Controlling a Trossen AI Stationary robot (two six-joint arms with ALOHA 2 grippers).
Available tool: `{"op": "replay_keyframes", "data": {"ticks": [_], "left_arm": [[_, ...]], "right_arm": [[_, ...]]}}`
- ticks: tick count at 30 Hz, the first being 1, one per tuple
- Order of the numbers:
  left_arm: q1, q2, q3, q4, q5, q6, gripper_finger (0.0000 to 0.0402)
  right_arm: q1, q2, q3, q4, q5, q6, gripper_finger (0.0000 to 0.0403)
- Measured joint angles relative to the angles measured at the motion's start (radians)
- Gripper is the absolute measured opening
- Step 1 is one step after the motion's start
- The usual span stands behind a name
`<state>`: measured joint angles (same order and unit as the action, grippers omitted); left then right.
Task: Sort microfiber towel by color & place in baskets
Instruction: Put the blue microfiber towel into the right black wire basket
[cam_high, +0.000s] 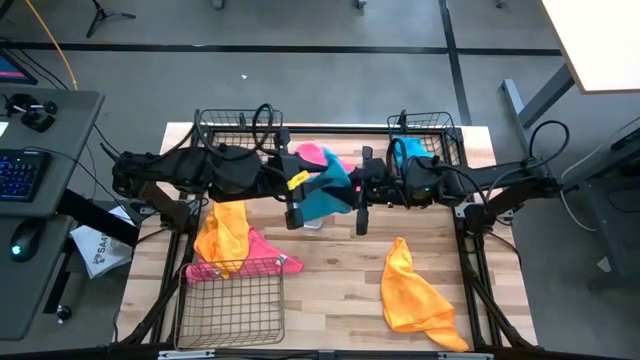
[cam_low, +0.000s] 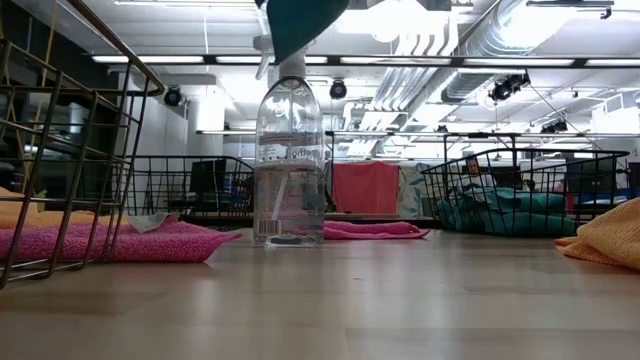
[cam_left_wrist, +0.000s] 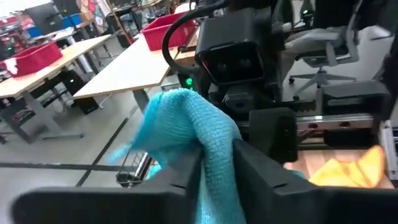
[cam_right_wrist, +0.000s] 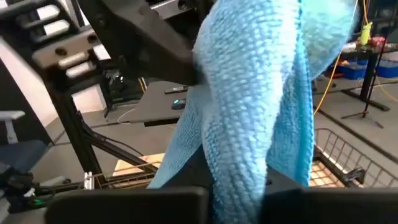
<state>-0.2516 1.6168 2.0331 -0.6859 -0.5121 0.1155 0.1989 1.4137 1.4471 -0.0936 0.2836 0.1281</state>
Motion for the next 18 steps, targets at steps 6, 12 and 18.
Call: {"op": "replay_keyframes", "data": {"ticks": [6, 12, 18], "left_arm": [[0.000, -0.068, 0.000, -0.212, 0.032, -0.088, 0.0185], [0.000, -0.181, 0.000, -0.510, 0.015, -0.333, 0.0219], [-0.078, -0.305, -0.130, -0.478, -0.111, -0.458, 0.0219]], "right_arm": [[-0.027, -0.117, -0.001, -0.133, 0.089, -0.067, 0.0005], [-0.131, -0.276, -0.003, -0.344, 0.228, -0.093, 0.0003], [-0.307, -0.407, -0.110, -0.553, 0.336, -0.073, 0.0002]]}}
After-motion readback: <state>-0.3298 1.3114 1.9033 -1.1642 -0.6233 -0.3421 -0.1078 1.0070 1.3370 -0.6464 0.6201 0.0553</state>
